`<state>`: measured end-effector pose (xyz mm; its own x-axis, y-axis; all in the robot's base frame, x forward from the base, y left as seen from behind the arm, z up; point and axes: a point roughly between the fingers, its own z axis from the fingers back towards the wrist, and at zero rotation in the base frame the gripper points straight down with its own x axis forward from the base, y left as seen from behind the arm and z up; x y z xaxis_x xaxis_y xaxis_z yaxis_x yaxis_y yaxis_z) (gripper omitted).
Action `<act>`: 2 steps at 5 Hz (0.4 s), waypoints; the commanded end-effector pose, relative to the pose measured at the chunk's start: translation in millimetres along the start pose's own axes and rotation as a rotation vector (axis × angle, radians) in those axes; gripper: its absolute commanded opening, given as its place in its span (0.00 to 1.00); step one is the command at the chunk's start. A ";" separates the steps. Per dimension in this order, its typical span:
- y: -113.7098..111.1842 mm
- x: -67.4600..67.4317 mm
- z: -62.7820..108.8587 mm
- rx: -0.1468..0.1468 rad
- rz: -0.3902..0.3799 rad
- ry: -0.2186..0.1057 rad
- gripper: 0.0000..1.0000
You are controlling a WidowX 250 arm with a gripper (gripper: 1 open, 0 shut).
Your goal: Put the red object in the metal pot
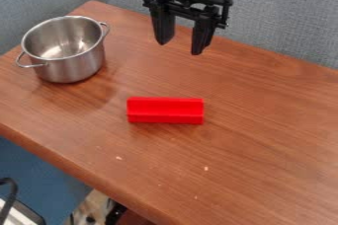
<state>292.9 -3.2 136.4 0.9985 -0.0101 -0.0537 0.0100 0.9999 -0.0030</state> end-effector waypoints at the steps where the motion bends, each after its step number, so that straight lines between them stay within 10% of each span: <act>1: 0.2 -1.5 -5.8 0.005 -0.004 0.016 1.00; 2: 0.4 -2.9 -11.4 0.010 -0.010 0.030 1.00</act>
<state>287.7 -3.1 119.3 0.9944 -0.0153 -0.1041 0.0153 0.9999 -0.0005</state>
